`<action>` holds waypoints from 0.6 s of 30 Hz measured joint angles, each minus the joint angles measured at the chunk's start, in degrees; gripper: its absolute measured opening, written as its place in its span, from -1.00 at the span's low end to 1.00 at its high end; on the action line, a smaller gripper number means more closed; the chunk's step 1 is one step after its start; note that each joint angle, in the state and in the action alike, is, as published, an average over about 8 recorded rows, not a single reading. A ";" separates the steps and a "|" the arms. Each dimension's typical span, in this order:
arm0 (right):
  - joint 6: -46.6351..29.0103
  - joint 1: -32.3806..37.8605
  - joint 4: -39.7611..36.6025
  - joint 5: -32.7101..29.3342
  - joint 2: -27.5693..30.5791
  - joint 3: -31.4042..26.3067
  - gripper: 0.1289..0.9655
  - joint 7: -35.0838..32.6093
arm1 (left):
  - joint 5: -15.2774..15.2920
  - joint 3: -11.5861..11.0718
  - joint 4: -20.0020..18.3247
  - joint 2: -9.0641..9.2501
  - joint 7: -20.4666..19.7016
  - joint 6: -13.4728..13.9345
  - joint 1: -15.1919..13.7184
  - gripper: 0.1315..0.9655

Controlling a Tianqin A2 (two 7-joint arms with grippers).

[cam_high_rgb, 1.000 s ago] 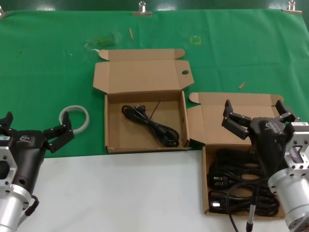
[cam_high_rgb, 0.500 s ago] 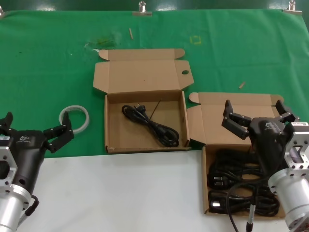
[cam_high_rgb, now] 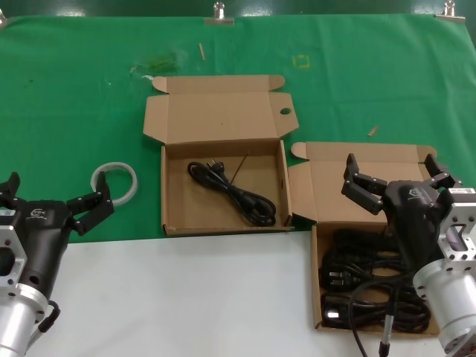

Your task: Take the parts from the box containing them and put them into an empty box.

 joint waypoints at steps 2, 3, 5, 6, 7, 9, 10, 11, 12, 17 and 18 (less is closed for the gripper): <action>0.00 0.00 0.00 0.00 0.00 0.00 1.00 0.00 | 0.00 0.00 0.00 0.00 0.00 0.00 0.00 1.00; 0.00 0.00 0.00 0.00 0.00 0.00 1.00 0.00 | 0.00 0.00 0.00 0.00 0.00 0.00 0.00 1.00; 0.00 0.00 0.00 0.00 0.00 0.00 1.00 0.00 | 0.00 0.00 0.00 0.00 0.00 0.00 0.00 1.00; 0.00 0.00 0.00 0.00 0.00 0.00 1.00 0.00 | 0.00 0.00 0.00 0.00 0.00 0.00 0.00 1.00; 0.00 0.00 0.00 0.00 0.00 0.00 1.00 0.00 | 0.00 0.00 0.00 0.00 0.00 0.00 0.00 1.00; 0.00 0.00 0.00 0.00 0.00 0.00 1.00 0.00 | 0.00 0.00 0.00 0.00 0.00 0.00 0.00 1.00; 0.00 0.00 0.00 0.00 0.00 0.00 1.00 0.00 | 0.00 0.00 0.00 0.00 0.00 0.00 0.00 1.00; 0.00 0.00 0.00 0.00 0.00 0.00 1.00 0.00 | 0.00 0.00 0.00 0.00 0.00 0.00 0.00 1.00; 0.00 0.00 0.00 0.00 0.00 0.00 1.00 0.00 | 0.00 0.00 0.00 0.00 0.00 0.00 0.00 1.00; 0.00 0.00 0.00 0.00 0.00 0.00 1.00 0.00 | 0.00 0.00 0.00 0.00 0.00 0.00 0.00 1.00; 0.00 0.00 0.00 0.00 0.00 0.00 1.00 0.00 | 0.00 0.00 0.00 0.00 0.00 0.00 0.00 1.00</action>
